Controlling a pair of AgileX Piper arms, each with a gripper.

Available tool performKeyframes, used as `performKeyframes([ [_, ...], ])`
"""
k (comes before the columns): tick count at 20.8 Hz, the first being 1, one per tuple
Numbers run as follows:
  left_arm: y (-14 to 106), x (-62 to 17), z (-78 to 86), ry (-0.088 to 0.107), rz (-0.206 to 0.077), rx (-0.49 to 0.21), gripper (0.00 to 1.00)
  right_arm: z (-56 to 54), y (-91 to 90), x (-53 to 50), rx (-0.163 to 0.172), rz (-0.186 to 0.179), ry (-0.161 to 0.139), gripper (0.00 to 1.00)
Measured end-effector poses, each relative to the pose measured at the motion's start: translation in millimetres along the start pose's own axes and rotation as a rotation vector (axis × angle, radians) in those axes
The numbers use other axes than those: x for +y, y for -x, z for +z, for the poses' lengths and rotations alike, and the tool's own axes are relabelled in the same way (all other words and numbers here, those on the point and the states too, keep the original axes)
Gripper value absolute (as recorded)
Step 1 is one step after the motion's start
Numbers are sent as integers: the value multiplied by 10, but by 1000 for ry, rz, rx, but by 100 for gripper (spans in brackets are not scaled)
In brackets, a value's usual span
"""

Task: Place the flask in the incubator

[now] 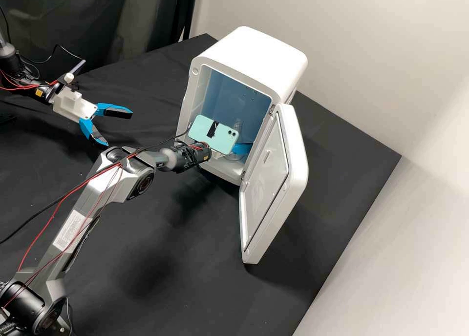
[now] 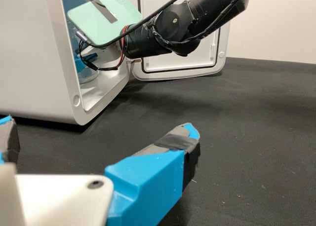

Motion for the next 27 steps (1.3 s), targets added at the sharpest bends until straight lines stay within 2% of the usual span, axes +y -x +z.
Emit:
performKeyframes([
  [8, 0, 0, 0, 0, 0, 0, 100, -3, 0, 0, 3, 0, 0, 0],
  [11, 0, 0, 0, 0, 0, 0, 100, -3, 0, 0, 3, 0, -17, 0],
  [21, 5, 3, -14, -1, 2, 6, 100, -5, 0, -2, 6, -2, -18, 0],
  [25, 5, 3, -14, -19, 2, 6, 100, -9, 0, -2, 10, -2, -29, 0],
  [27, 5, 3, -14, -21, 2, 6, 100, -9, 0, -2, 10, -2, -29, 0],
])
